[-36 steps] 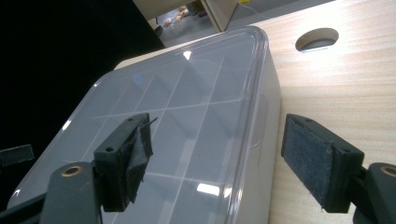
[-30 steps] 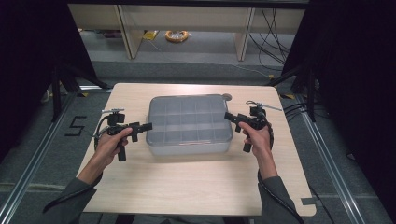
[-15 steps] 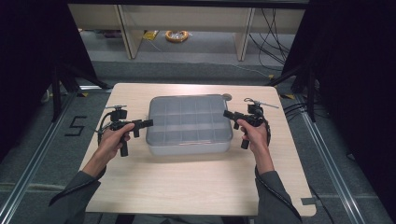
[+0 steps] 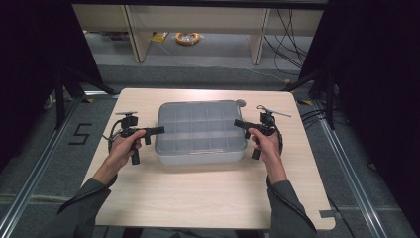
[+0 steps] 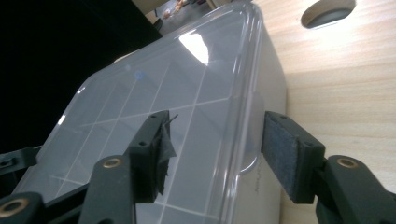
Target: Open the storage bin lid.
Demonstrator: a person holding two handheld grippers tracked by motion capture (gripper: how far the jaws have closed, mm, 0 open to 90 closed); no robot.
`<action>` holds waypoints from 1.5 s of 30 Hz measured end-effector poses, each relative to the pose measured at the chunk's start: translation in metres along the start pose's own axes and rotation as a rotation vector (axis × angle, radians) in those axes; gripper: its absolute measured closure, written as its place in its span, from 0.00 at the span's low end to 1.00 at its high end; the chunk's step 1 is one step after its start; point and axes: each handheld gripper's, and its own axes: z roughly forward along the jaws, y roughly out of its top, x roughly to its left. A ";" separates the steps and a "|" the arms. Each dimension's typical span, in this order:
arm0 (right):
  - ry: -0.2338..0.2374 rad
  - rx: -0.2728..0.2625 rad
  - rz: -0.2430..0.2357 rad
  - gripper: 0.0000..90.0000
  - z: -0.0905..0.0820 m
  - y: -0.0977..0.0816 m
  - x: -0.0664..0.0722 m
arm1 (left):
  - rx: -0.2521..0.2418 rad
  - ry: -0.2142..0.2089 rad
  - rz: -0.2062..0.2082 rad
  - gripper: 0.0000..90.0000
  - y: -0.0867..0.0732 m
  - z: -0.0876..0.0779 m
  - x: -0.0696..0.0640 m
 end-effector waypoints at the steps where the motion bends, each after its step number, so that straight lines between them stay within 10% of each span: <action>1: 0.009 -0.010 -0.053 0.50 0.002 0.000 -0.005 | 0.003 -0.003 0.000 0.44 -0.001 0.003 0.000; 9: -0.005 -0.029 0.016 0.56 -0.002 -0.001 0.002 | -0.013 0.023 0.025 0.53 -0.001 0.004 -0.007; 16: 0.004 -0.114 -0.071 0.66 -0.010 0.000 0.005 | -0.056 0.019 0.020 0.59 0.000 -0.006 -0.011; 17: 0.027 -0.100 -0.006 0.67 -0.014 -0.001 0.010 | -0.072 0.015 0.010 0.59 0.000 -0.007 -0.013; 19: 0.056 -0.137 -0.080 0.68 -0.016 0.001 0.011 | -0.086 0.008 0.015 0.60 0.000 -0.012 -0.015; 33: 0.107 -0.175 -0.088 0.69 -0.055 -0.004 0.038 | -0.201 -0.032 0.084 0.72 -0.003 -0.057 -0.046; 45: 0.127 -0.162 -0.112 0.69 -0.092 -0.034 0.047 | -0.170 -0.055 0.135 0.72 -0.054 -0.089 -0.067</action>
